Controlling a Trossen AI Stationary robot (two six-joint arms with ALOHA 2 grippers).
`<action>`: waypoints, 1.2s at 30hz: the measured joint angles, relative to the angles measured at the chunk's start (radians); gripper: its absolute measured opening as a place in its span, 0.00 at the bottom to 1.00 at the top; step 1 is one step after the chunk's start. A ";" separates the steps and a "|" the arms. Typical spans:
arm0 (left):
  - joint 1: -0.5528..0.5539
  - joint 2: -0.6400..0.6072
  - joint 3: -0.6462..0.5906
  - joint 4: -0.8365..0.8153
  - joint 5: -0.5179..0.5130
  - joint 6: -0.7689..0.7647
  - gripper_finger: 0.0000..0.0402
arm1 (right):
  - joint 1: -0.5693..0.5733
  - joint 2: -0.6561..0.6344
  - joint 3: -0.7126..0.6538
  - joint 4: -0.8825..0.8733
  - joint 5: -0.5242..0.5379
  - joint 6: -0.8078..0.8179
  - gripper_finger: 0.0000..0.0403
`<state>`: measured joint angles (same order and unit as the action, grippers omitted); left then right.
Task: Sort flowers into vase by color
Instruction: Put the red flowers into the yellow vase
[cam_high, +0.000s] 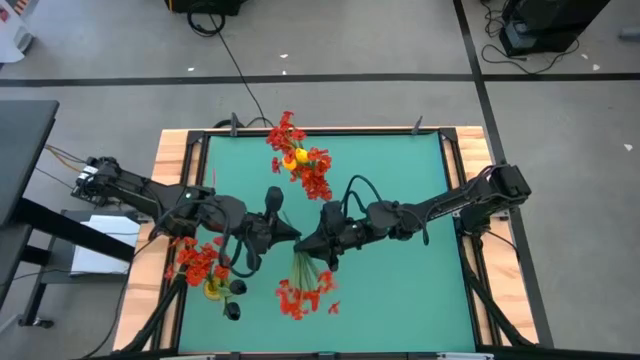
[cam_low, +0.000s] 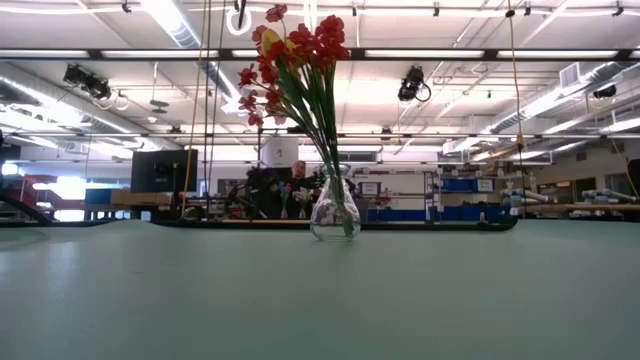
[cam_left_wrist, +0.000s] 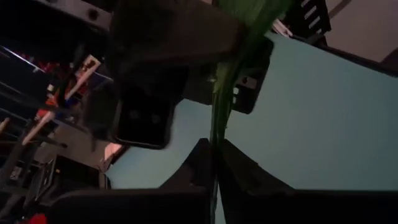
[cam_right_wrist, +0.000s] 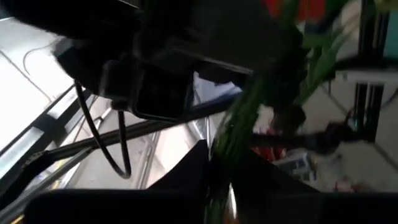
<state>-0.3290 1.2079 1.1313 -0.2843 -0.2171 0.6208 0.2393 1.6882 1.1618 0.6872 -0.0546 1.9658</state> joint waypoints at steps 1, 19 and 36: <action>0.000 0.000 0.000 -0.014 -0.002 -0.005 0.03 | 0.002 0.000 0.000 0.000 0.021 -0.022 0.18; 0.030 -0.369 -0.057 -0.083 0.090 -0.340 0.03 | 0.048 -0.006 -0.001 0.158 0.241 -0.383 0.41; -0.023 -0.954 -0.307 -0.292 0.174 -0.668 0.02 | 0.054 -0.007 -0.001 0.061 0.281 -0.395 0.41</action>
<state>-0.3523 0.2541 0.8242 -0.5761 -0.0433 -0.0476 0.2930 1.6814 1.1613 0.7481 0.2262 1.5709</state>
